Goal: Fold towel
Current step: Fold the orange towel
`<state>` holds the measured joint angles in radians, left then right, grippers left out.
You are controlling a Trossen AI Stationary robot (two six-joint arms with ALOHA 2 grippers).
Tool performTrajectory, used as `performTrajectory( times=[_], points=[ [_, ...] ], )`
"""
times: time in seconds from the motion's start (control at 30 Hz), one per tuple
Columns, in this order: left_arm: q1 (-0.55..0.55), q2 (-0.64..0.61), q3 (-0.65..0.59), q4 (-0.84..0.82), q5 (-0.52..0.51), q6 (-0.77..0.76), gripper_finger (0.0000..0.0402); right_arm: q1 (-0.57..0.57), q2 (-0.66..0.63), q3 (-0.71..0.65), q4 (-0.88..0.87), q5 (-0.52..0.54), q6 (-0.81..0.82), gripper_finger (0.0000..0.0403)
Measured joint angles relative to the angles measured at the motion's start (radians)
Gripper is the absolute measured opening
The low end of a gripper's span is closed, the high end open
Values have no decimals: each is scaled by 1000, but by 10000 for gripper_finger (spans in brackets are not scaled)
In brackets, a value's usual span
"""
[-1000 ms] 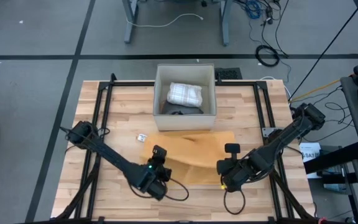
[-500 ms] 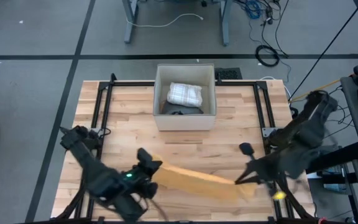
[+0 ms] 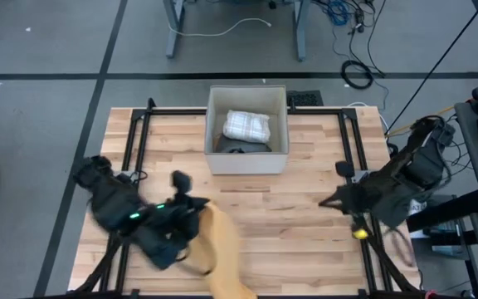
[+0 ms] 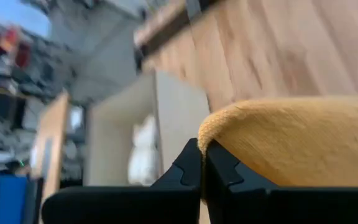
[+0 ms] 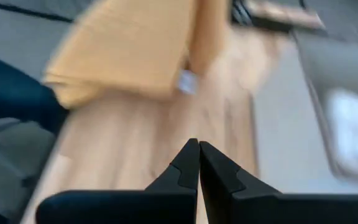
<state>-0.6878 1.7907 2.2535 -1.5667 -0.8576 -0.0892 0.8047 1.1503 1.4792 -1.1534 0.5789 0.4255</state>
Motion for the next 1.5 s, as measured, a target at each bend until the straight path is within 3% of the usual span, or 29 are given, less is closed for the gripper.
performTrajectory(
  times=[0.17,0.4,0.67,0.87,1.17,1.4,1.5],
  points=[
    [132,7,-139,-4,58,18,0,-32,2,-79,-19,20,97,1],
    [206,8,-246,-2,131,70,0,-60,2,-256,187,-7,106,43],
    [149,7,-215,73,132,211,0,-145,5,-556,691,-9,-59,138],
    [98,7,-153,195,121,348,0,-223,39,-720,1029,-64,-202,165],
    [67,7,-77,385,80,547,0,-303,207,-758,1352,-293,-355,161],
    [78,7,-64,451,82,598,0,-359,326,-758,1388,-286,-340,160],
    [78,7,-64,462,97,609,0,-385,354,-758,1388,-234,-324,160]
  ],
)
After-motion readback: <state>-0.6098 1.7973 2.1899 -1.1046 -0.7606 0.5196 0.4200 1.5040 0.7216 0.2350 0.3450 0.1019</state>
